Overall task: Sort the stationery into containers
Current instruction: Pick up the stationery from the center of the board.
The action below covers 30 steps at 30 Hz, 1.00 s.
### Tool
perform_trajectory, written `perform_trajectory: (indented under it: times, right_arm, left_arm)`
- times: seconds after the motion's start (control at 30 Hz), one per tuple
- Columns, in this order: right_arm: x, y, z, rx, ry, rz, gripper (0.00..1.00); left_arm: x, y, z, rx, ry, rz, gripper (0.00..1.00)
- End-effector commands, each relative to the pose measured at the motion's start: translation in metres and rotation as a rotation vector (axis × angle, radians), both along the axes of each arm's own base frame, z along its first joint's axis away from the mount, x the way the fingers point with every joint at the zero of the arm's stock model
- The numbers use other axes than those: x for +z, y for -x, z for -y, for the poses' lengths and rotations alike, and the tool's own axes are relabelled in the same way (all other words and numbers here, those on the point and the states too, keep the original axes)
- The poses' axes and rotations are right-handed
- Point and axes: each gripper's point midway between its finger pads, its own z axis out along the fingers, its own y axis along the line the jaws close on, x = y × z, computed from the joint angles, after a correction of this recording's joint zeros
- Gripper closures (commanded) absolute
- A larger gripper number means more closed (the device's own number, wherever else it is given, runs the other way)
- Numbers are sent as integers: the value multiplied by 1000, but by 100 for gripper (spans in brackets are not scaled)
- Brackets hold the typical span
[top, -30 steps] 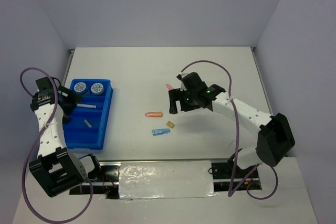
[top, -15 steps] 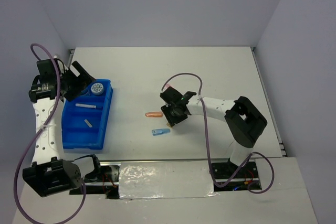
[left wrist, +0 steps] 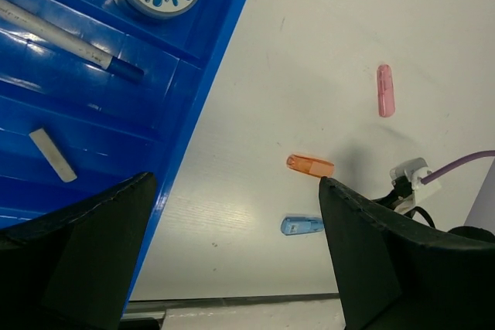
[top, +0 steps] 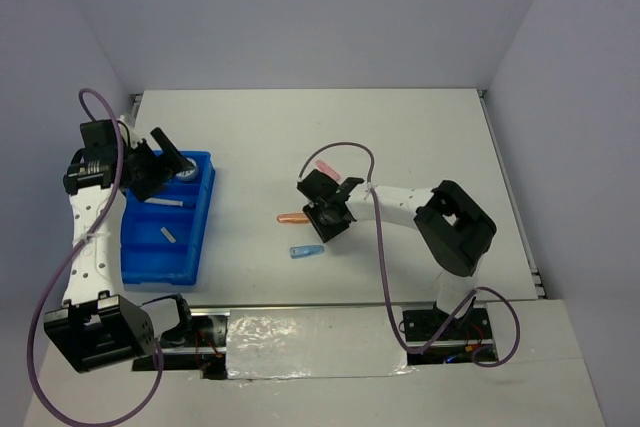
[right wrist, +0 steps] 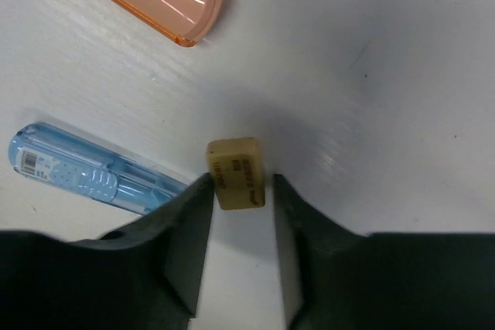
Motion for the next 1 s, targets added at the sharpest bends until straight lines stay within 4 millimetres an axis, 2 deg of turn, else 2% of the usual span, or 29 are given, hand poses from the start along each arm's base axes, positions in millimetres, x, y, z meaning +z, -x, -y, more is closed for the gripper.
perform_trajectory:
  times: [0.0, 0.07, 0.13, 0.2, 0.23, 0.27, 0.3, 0.33, 0.37, 0.4, 0.43, 0.47, 0.5, 0.57, 0.63, 0.73, 0.83, 0.87, 0.97]
  right_arm:
    - [-3, -9, -8, 6, -1, 39, 64]
    - [2, -12, -9, -1, -14, 62, 74]
    - [12, -15, -10, -15, -30, 84, 77]
    - [43, -21, -19, -38, -102, 128, 78]
    - [62, -23, -30, -35, -166, 138, 78]
    - [89, -23, -37, -32, -242, 166, 78]
    - [112, -26, -48, -34, -318, 190, 78]
    - [131, -22, -58, -9, -395, 187, 78]
    - [160, -19, -63, 9, -478, 221, 78]
    - [176, -18, -69, 21, -536, 231, 79]
    - [195, -20, -75, 41, -600, 258, 79]
    - [213, -12, -80, 86, -661, 256, 79]
    - [223, -12, -84, 106, -692, 279, 79]
    - [239, -9, -85, 123, -730, 295, 79]
    - [248, -9, -86, 129, -745, 307, 79]
    - [259, -8, -86, 141, -773, 325, 79]
    - [264, -8, -85, 145, -776, 341, 79]
    - [264, -10, -84, 141, -772, 344, 79]
    - [261, -15, -83, 129, -735, 342, 79]
  left_arm:
    - [14, -5, 10, -74, 8, 68, 1]
    - [15, -8, 21, -114, 24, 82, 1]
    - [16, -9, 38, -165, 54, 81, 1]
    - [16, -10, 51, -168, 75, 74, 1]
    - [19, -10, 70, -215, 90, 75, 1]
    - [21, -10, 84, -211, 131, 66, 1]
    - [23, -10, 108, -264, 157, 80, 1]
    - [26, -10, 124, -261, 220, 68, 1]
    - [28, -9, 137, -274, 260, 64, 1]
    - [28, -9, 149, -287, 298, 57, 1]
    - [34, -7, 172, -349, 346, 82, 1]
    - [39, -6, 184, -354, 391, 79, 1]
    - [41, -1, 201, -395, 409, 71, 1]
    - [54, -1, 217, -416, 441, 88, 1]
    - [59, 2, 235, -456, 466, 85, 1]
    - [62, 4, 250, -483, 471, 78, 2]
    - [53, 8, 262, -510, 487, 44, 12]
    - [52, 10, 265, -514, 496, 36, 19]
    - [51, 14, 274, -536, 509, 33, 28]
